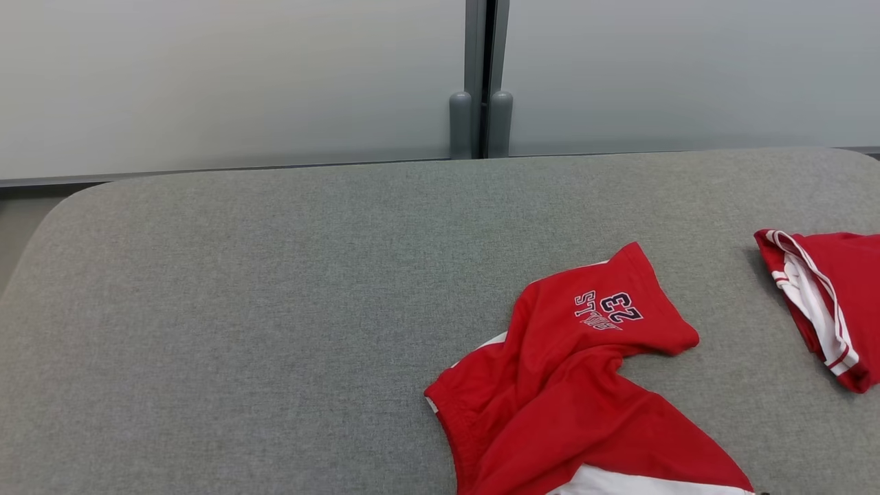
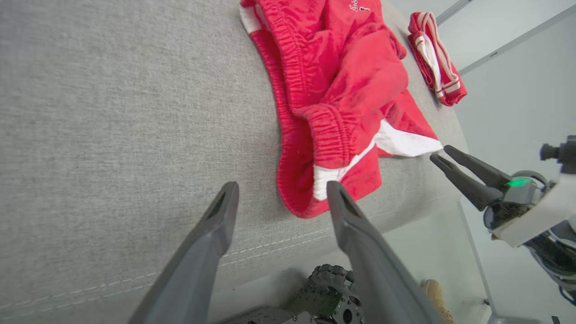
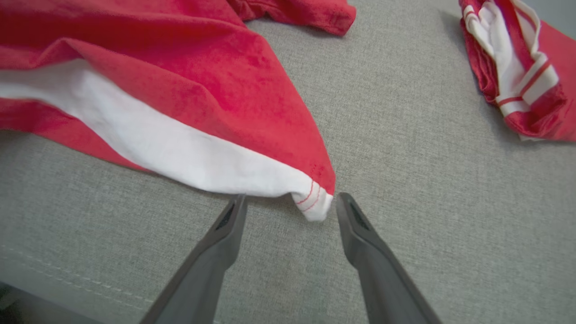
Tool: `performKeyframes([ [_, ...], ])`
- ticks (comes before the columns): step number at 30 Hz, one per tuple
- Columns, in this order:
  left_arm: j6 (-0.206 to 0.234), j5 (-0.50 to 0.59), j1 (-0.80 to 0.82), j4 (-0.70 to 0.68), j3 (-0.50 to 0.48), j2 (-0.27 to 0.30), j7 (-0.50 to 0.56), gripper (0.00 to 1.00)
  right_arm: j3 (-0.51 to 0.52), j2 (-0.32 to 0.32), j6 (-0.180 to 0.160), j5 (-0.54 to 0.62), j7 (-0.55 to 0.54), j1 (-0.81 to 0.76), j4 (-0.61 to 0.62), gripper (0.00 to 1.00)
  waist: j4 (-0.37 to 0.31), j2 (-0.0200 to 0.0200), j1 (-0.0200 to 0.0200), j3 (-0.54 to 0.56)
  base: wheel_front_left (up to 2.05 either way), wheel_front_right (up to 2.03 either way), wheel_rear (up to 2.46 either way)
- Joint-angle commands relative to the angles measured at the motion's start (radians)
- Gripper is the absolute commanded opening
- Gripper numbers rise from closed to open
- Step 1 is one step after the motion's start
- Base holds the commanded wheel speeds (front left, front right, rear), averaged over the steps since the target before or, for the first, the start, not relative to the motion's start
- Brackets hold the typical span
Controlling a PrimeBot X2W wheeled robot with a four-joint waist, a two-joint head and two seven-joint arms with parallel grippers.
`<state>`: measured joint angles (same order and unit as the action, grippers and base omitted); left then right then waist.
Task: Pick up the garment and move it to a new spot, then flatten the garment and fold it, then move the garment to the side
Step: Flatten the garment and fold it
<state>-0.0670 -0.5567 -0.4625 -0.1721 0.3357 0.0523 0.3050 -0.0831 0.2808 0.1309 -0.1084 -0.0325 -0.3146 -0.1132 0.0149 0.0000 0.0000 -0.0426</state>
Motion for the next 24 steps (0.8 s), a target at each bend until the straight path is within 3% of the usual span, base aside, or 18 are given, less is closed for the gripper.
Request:
performKeyframes([
  [1, 0.004, -0.007, 0.016, -0.006, 0.001, 0.003, 0.007, 1.00, -0.004, 0.005, 0.000, -0.006, -0.002, 0.017, 0.000, 1.00, -0.005, 0.0000, 0.0000, -0.007, 0.00, 0.00, 0.00],
  [15, -0.036, -0.070, 0.086, 0.013, 0.065, 0.018, 0.089, 1.00, -0.074, 0.028, 0.000, -0.011, -0.020, 0.106, -0.063, 1.00, -0.031, 0.0000, 0.0000, -0.067, 0.00, 0.00, 0.00],
  [16, -0.038, -0.070, 0.092, 0.021, 0.068, 0.017, 0.087, 0.73, -0.093, 0.034, 0.000, -0.014, -0.027, 0.112, -0.073, 1.00, -0.033, 0.0000, 0.0000, -0.070, 0.00, 0.00, 0.00],
  [17, -0.038, -0.078, 0.101, 0.030, 0.067, 0.015, 0.080, 0.45, -0.105, 0.038, 0.000, -0.020, -0.030, 0.122, -0.081, 0.85, -0.035, 0.0000, 0.0000, -0.073, 0.00, 0.00, 0.00],
  [18, -0.038, -0.088, 0.111, 0.040, 0.068, 0.014, 0.076, 0.16, -0.113, 0.043, 0.000, -0.024, -0.032, 0.132, -0.084, 0.37, -0.036, 0.0000, 0.0000, -0.075, 0.00, 0.00, 0.00],
  [19, -0.039, -0.095, 0.119, 0.049, 0.071, 0.012, 0.071, 0.00, -0.122, 0.050, 0.000, -0.023, -0.032, 0.142, -0.085, 0.04, -0.038, 0.0000, 0.0000, -0.077, 0.00, 0.00, 0.00],
  [20, -0.040, -0.101, 0.129, 0.061, 0.069, 0.011, 0.060, 0.00, -0.133, 0.058, 0.000, -0.020, -0.036, 0.146, -0.083, 0.00, -0.039, 0.0000, 0.0000, -0.078, 0.00, 0.00, 0.00],
  [24, -0.045, -0.126, 0.153, 0.087, 0.079, 0.008, 0.042, 0.00, -0.166, 0.095, 0.000, -0.051, -0.056, 0.169, -0.020, 0.00, -0.059, 0.0000, 0.0000, -0.082, 0.00, 0.00, 0.00],
])
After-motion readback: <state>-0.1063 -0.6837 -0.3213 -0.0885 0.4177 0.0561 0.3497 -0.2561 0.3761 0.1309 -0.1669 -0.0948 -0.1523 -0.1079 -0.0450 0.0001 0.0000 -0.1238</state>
